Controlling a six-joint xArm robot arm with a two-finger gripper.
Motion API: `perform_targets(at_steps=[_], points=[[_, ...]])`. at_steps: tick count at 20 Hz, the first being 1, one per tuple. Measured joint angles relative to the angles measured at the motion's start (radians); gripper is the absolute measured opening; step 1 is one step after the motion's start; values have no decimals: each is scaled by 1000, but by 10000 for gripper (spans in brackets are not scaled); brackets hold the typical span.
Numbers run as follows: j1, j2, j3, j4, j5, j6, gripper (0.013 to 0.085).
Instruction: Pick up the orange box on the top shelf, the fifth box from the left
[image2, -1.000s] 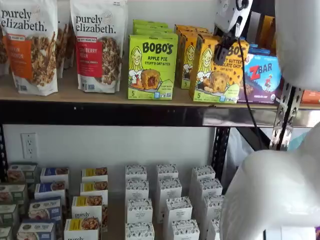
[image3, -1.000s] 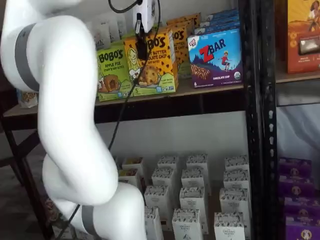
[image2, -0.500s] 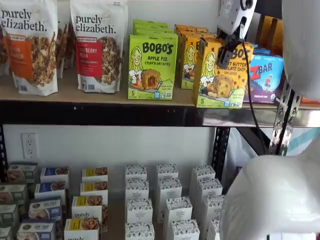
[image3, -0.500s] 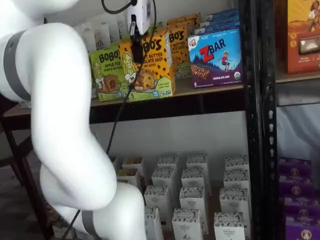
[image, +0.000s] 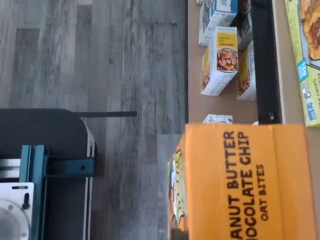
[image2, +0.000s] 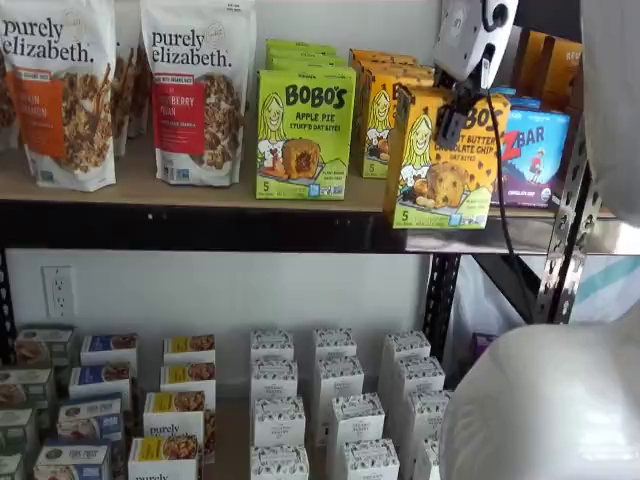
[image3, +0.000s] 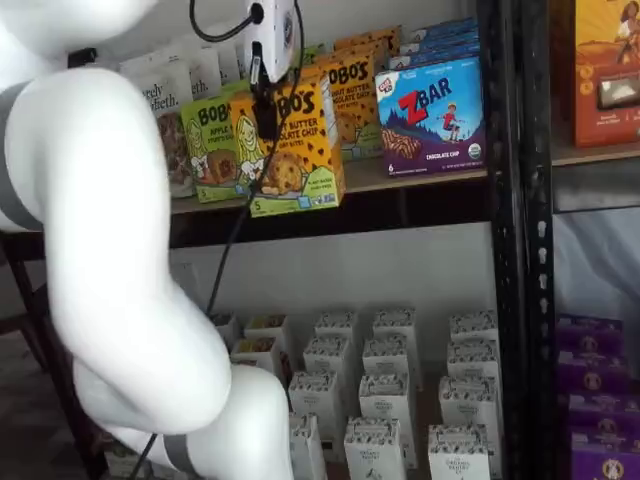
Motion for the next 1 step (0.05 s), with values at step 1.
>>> perform_targets(at_steps=[1], points=[[1,-9,10,-1,-3,0,410]])
